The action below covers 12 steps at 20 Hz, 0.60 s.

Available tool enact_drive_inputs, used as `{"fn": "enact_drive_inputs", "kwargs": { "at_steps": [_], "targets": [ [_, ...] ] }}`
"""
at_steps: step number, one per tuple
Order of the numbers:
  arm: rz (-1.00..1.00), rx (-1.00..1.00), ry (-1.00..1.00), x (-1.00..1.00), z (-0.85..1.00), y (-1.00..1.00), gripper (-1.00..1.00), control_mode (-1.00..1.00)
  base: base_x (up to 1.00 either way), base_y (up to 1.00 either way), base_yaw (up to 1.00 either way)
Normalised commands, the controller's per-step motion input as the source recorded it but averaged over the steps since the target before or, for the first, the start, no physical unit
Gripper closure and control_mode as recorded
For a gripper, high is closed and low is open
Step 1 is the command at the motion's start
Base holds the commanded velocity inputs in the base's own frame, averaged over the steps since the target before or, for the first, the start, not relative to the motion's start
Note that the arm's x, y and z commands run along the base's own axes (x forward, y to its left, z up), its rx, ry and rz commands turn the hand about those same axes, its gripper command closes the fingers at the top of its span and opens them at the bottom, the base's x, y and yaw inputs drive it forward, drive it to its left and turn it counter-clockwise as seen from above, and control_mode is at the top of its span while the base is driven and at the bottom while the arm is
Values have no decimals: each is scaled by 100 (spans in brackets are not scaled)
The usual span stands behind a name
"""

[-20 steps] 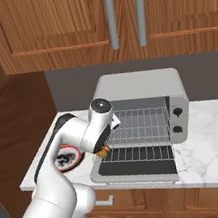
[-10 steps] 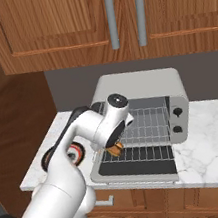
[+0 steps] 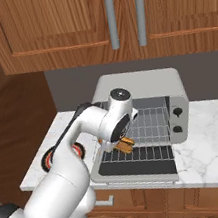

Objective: Open the toaster oven door. Place the hotdog bun on the bottom rack in the toaster oven and place the chicken drumstick on the top rack.

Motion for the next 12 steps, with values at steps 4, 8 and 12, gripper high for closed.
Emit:
{"fn": "enact_drive_inputs", "kwargs": {
  "at_steps": [4,8,12],
  "targets": [
    [14,-14,0,0,-3,-19,100,-100,0,0,0],
    [5,-8,0,1,-9,-7,100,-100,0,0,0],
    [0,-5,0,7,-7,-3,100,-100,0,0,0]
  ]
}}
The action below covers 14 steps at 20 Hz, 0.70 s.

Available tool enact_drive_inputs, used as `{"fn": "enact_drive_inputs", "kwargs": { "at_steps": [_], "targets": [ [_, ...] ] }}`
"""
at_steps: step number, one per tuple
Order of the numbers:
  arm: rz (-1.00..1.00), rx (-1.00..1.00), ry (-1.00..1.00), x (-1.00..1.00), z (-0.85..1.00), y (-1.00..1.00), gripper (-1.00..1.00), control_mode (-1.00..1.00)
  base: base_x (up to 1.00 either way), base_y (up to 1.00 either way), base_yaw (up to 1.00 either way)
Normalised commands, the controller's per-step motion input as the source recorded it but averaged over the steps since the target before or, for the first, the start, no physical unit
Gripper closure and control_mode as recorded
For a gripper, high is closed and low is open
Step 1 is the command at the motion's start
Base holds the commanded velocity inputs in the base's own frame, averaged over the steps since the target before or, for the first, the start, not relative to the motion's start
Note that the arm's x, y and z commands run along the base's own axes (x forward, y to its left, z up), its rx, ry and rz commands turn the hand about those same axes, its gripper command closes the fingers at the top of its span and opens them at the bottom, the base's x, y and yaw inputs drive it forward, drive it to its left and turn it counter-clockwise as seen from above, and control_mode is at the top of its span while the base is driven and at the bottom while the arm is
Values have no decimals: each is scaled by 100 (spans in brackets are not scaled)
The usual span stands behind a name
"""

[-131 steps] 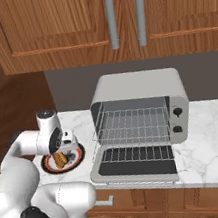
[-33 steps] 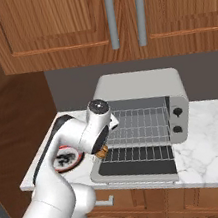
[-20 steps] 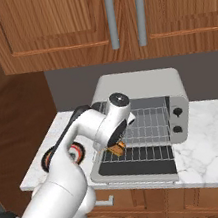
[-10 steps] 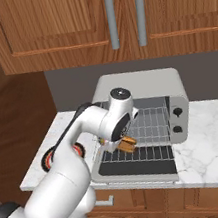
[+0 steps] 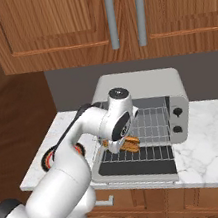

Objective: Open the toaster oven door. Place the hotdog bun on the bottom rack in the toaster oven and place the chicken drumstick on the top rack.

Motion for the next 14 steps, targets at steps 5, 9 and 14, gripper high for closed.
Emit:
{"fn": "enact_drive_inputs", "kwargs": {
  "at_steps": [5,9,14],
  "targets": [
    [0,-2,0,6,-13,0,100,-100,0,0,0],
    [0,0,0,0,-20,0,100,-100,0,0,0],
    [1,0,0,4,-13,-2,100,-100,0,0,0]
  ]
}}
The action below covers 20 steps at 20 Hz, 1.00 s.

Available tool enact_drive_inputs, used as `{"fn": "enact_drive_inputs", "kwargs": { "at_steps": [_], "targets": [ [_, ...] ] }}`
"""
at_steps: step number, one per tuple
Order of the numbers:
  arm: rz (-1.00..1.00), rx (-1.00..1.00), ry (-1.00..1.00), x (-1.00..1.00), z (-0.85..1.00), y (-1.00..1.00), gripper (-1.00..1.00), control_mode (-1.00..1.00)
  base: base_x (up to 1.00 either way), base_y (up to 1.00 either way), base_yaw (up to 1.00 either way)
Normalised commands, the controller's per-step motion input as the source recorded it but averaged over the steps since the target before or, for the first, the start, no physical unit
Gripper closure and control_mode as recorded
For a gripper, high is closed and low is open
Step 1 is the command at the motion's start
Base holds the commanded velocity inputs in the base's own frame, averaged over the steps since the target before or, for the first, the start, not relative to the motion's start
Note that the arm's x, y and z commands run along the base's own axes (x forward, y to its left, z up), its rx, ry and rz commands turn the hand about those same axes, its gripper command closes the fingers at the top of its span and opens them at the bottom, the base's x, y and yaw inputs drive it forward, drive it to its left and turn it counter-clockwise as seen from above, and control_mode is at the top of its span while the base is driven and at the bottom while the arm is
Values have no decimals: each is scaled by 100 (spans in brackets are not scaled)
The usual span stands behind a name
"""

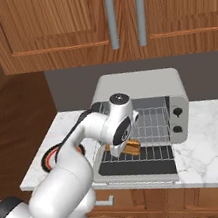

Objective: Open the toaster oven door. Place the hotdog bun on the bottom rack in the toaster oven and place the chicken drumstick on the top rack.

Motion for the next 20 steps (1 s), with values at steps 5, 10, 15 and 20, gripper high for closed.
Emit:
{"fn": "enact_drive_inputs", "kwargs": {
  "at_steps": [5,10,15,20],
  "targets": [
    [4,0,0,2,-15,0,100,-100,0,0,0],
    [7,0,0,5,-14,0,100,-100,0,0,0],
    [7,0,0,7,-8,0,100,-100,0,0,0],
    [6,0,-1,8,-6,0,100,-100,0,0,0]
  ]
}}
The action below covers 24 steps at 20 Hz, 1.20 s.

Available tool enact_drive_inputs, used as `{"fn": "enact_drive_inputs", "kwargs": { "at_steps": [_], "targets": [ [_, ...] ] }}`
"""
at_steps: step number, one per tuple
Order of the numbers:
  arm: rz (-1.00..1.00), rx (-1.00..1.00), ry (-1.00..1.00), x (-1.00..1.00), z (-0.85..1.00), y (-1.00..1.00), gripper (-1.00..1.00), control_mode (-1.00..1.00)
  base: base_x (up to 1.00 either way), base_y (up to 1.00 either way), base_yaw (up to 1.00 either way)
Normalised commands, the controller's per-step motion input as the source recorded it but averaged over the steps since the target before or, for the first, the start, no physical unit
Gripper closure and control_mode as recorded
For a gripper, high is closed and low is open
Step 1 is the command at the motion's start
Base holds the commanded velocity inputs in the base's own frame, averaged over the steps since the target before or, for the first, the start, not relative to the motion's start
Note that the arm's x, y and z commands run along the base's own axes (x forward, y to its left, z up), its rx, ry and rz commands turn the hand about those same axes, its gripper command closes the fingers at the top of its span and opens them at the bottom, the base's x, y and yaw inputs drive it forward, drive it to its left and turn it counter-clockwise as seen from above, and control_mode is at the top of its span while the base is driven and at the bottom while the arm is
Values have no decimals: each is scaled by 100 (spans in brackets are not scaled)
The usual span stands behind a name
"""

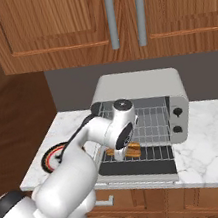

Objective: Open the toaster oven door. Place the hotdog bun on the bottom rack in the toaster oven and place the chicken drumstick on the top rack.

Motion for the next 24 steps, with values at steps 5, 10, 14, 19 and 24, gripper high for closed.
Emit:
{"fn": "enact_drive_inputs", "kwargs": {
  "at_steps": [5,10,14,19,24],
  "targets": [
    [4,0,0,5,-1,0,100,-100,0,0,0],
    [4,0,0,2,0,0,100,-100,0,0,0],
    [2,0,0,0,-1,-4,-100,-100,0,0,0],
    [0,0,0,1,0,-7,-100,-100,0,0,0],
    [0,0,0,4,5,-6,-100,-100,0,0,0]
  ]
}}
